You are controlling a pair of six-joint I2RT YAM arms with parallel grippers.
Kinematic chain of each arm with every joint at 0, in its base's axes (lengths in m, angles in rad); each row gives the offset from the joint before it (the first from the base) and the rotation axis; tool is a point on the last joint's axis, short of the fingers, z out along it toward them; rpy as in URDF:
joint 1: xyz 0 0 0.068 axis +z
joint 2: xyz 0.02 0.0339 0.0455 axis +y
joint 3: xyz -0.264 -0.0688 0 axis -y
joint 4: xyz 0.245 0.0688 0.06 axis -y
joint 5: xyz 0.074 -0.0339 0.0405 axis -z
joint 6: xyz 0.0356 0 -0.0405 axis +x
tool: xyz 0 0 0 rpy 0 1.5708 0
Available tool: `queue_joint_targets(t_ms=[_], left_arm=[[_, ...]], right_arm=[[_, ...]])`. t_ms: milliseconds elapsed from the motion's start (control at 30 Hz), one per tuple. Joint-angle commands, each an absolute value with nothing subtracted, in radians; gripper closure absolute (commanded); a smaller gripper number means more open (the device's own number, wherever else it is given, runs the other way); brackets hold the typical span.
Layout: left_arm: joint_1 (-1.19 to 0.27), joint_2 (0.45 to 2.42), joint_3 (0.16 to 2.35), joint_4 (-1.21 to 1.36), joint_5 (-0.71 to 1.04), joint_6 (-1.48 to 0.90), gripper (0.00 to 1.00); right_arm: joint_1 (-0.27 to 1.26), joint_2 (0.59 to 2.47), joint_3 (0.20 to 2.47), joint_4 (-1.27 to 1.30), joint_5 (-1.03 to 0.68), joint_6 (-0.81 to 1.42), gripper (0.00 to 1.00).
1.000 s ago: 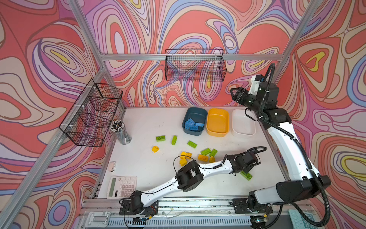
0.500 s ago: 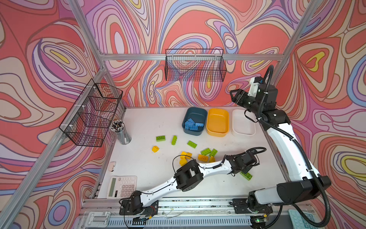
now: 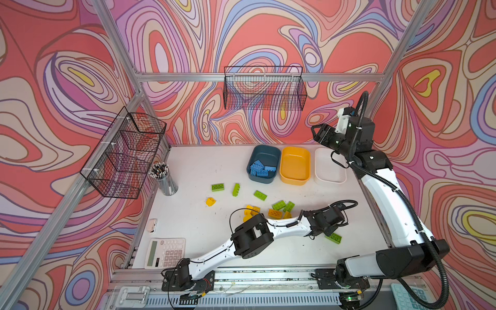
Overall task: Sort the legos into containers by color
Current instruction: 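Grasp the blue brick with the left gripper and lift it, then carry the blue brick with the left gripper into the teal bin and release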
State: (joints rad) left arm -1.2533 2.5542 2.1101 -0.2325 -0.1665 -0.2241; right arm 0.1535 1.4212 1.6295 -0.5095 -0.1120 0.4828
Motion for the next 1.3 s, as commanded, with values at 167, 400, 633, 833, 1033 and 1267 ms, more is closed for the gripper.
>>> queue_joint_targets(t_ms=[167,400,633,833,1033,1267], left_arm=[[-1.206,2.262,1.883,-0.152,-0.145,-0.239,0.79],[-1.137,1.982,1.537,-0.098,-0.179,-0.337,0.78],[-1.019,1.766,1.321,-0.166,-0.222,-0.386,0.79],[-0.839,1.7,1.271,-0.209,-0.186,-0.392,0.78],[-0.693,1.791,1.417,-0.307,-0.122,-0.351,0.78],[-0.596,1.997,1.667,-0.406,-0.051,-0.307,0.77]], right_arm=[[0.153,1.409,1.606,-0.516,-0.091,0.468,0.25],[0.142,1.443,1.55,-0.478,-0.097,0.469,0.24],[0.085,1.4,1.394,-0.391,-0.146,0.503,0.24],[0.084,1.303,1.194,-0.321,-0.149,0.537,0.25],[0.085,1.227,1.001,-0.272,-0.152,0.54,0.25],[0.097,1.204,0.825,-0.2,-0.211,0.535,0.25]])
